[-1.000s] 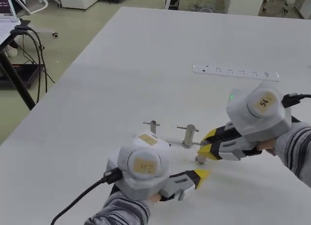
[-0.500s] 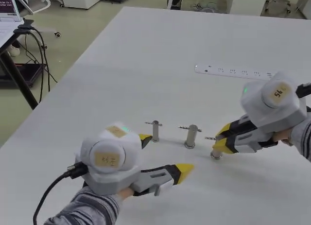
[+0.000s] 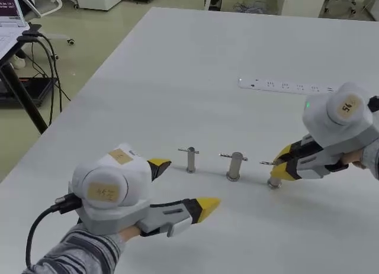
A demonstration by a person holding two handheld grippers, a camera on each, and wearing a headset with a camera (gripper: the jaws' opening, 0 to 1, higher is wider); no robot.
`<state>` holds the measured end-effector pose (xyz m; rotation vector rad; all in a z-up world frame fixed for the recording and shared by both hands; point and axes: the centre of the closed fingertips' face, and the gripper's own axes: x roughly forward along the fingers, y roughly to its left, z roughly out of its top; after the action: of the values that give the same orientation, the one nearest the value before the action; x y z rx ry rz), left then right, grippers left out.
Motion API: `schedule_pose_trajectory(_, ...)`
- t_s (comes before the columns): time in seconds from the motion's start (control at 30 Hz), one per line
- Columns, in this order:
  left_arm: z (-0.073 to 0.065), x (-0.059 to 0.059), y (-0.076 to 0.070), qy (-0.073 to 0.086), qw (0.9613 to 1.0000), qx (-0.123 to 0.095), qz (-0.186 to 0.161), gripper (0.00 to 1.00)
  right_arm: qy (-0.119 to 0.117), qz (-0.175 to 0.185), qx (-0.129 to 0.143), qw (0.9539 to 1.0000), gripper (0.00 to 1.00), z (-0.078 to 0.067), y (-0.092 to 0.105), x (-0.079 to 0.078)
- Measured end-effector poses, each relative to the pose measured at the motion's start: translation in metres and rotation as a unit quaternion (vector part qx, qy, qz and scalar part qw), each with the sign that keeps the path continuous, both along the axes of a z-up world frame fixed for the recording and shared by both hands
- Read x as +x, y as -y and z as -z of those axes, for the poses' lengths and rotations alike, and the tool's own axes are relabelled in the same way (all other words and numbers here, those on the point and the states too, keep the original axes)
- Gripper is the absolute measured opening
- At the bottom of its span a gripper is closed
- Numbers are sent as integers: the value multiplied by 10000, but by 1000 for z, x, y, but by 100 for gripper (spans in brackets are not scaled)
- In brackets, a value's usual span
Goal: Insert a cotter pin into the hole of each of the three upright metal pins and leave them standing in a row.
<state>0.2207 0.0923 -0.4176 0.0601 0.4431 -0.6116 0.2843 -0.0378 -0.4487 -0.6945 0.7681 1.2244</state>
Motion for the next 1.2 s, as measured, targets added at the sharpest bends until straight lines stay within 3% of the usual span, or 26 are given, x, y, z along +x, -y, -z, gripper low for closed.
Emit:
schedule_pose_trajectory(0.3, 3, -1, -7, -49, 10000, 29, -70, 66, 0, -43, -66, 10000, 9, 1, 3, 2)
schedule_pose_trajectory(0.97, 4, 1, -14, -90, 9998, 42, -192, 66, 1, -28, 244, 9997, 9, 1, -1, 5)
schedule_pose_trajectory(1.1, 4, 2, -16, -107, 9997, 60, -189, 67, 159, -138, 162, 9996, 10, 2, -1, 5)
schedule_pose_trajectory(1.2, 3, 3, -19, -104, 9997, 91, -194, 67, 309, -72, 146, 9994, 18, 1, 0, 6)
